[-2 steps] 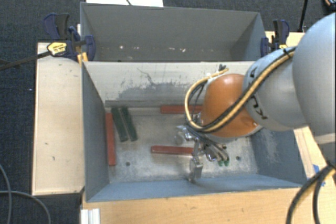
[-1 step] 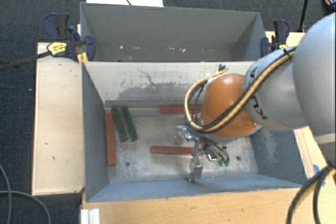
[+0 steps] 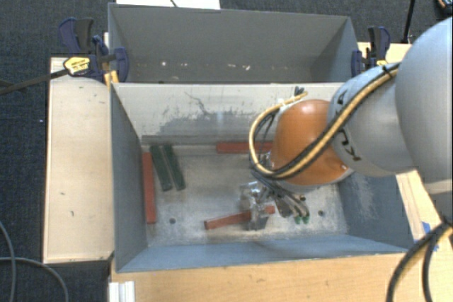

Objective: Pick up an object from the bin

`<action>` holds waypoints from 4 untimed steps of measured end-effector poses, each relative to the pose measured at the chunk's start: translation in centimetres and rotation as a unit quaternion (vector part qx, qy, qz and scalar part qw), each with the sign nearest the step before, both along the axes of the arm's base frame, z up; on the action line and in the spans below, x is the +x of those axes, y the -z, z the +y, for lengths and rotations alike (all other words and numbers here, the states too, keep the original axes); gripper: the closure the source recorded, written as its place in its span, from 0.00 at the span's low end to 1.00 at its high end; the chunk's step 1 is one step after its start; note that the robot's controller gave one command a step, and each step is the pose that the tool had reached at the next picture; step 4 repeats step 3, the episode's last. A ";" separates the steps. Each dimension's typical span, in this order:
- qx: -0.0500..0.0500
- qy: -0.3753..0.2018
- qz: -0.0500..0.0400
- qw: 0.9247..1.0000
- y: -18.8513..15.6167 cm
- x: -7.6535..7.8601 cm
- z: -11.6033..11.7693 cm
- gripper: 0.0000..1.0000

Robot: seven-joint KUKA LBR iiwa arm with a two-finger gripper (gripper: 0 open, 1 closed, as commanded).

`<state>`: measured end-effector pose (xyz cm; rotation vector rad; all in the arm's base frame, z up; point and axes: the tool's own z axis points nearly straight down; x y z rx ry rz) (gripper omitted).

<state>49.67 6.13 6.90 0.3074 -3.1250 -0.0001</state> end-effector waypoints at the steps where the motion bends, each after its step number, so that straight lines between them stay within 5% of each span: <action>1: 0.000 -0.003 -0.004 1.000 -3.4 0.1 0.0 1.00; 3: 0.000 -0.005 -0.004 1.000 -10.0 0.4 0.0 1.00; 4: 0.000 -0.005 -0.004 1.000 -10.0 0.4 0.0 1.00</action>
Offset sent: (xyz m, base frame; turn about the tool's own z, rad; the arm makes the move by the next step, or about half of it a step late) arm 0.0000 -0.0001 0.0325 0.0000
